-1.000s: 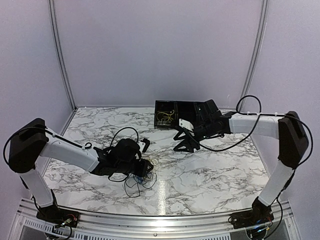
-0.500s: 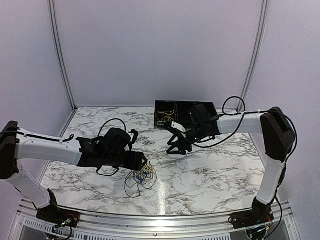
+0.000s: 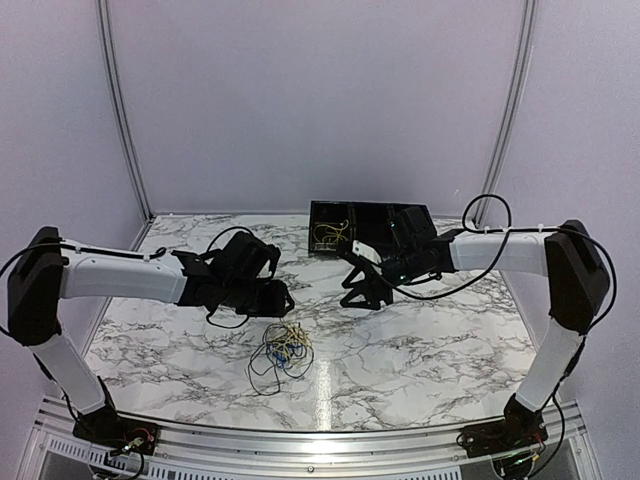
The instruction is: Untangle the cables
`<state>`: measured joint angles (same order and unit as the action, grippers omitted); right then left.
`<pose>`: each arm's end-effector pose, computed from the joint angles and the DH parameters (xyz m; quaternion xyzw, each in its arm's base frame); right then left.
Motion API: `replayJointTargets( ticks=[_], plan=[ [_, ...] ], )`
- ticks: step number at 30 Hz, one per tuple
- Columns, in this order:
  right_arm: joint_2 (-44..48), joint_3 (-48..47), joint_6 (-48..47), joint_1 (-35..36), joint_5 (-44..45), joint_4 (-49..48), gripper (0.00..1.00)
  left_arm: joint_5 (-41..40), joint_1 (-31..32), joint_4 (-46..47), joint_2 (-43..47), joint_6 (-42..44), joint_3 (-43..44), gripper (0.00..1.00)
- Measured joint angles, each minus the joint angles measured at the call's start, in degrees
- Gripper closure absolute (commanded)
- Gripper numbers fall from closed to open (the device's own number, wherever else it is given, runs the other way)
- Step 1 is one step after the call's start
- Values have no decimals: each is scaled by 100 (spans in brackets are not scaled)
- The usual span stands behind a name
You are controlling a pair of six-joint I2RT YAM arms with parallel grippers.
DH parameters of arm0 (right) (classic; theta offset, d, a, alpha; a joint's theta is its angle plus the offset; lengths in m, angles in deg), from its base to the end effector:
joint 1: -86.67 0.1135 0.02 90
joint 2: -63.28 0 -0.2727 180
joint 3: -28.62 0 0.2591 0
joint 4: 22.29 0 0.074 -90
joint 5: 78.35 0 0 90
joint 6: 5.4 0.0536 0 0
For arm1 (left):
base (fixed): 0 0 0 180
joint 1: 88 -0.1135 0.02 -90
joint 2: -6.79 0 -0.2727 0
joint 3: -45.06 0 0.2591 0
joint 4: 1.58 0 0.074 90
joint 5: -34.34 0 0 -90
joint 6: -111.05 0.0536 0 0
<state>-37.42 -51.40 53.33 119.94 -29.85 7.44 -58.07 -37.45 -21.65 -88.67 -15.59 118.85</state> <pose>0.3031 0.2413 0.2020 -0.5712 0.6799 0.3388 0.3108 0.2444 -0.2935 0.2044 0.1020 0.9067 -0.2679 0.3092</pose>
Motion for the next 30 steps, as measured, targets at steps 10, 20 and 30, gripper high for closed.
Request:
replayJointTargets(
  ticks=[10,20,30],
  plan=[
    [0,4,7,50,-26,-24,40,341,2,-304,-181,50,348,100],
    [-9,-225,142,778,503,-214,31,352,2,-505,894,-72,522,100],
    [-9,-898,553,964,138,-581,27,343,7,-568,1528,-153,1014,100]
  ],
)
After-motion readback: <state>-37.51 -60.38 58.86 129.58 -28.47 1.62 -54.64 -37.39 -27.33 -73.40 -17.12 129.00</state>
